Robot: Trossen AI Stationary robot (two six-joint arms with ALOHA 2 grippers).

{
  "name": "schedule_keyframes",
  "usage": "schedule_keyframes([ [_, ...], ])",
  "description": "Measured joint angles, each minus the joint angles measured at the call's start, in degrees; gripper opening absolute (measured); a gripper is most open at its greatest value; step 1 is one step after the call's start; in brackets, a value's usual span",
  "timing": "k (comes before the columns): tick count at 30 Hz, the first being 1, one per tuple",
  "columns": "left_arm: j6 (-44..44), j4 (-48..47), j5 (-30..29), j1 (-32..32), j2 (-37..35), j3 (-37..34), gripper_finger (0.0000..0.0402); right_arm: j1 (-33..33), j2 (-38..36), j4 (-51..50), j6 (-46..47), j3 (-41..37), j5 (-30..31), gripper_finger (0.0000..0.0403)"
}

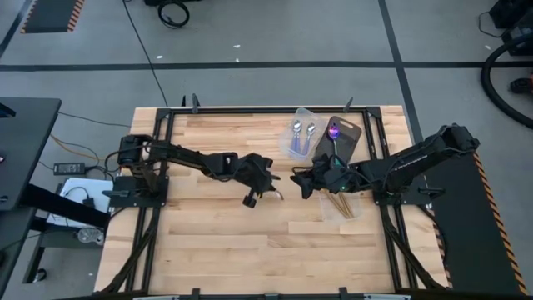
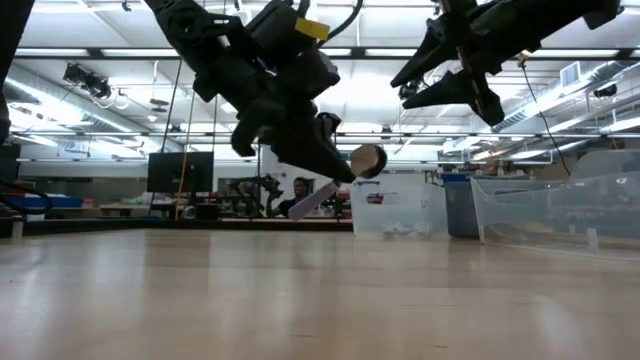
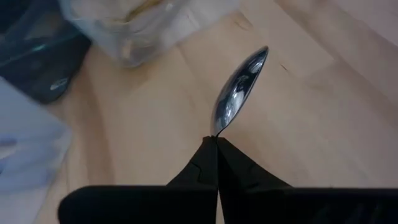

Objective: Sort silverware by color (type)
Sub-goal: Put the purple spoon into the top transparent bin

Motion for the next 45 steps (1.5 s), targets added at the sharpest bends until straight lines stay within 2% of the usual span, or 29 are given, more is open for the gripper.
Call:
schedule_keyframes([
  [7, -9.4, 5.6, 0.0, 2.6, 0.0, 0.1, 0.0000, 3.6, -1.4, 1.6, -6.5, 0.0, 14.1, 0.0158],
  [10, -11.4, 5.4, 0.0, 3.5, 0.0, 2.4, 0.0000, 4.4, -3.0, 1.4, -8.7, 0.0, 19.2, 0.0158],
  [17, -12.1, 2.7, -1.5, 6.4, 0.0, 9.6, 0.0000, 3.8, -11.0, -5.2, -14.2, 0.0, 20.2, 0.0148],
  [26, -15.8, 5.1, -1.8, 13.4, 0.2, 15.8, 0.0000, 3.8, -22.3, -6.9, -25.6, 0.0, 27.0, 0.0119],
  [30, -17.5, 5.2, -1.8, 14.5, 3.0, 19.3, 0.0000, 3.0, -22.9, -8.6, -28.7, 0.0, 29.7, 0.0112],
  [39, -24.5, 5.6, -1.5, 16.4, 14.3, 29.3, 0.0000, 1.5, -21.6, -8.8, -31.2, 0.0, 29.2, 0.0102],
  [45, -28.0, 4.2, -1.7, 18.4, 20.0, 33.2, 0.0000, 1.5, -21.0, -8.6, -30.7, 0.0, 29.2, 0.0101],
])
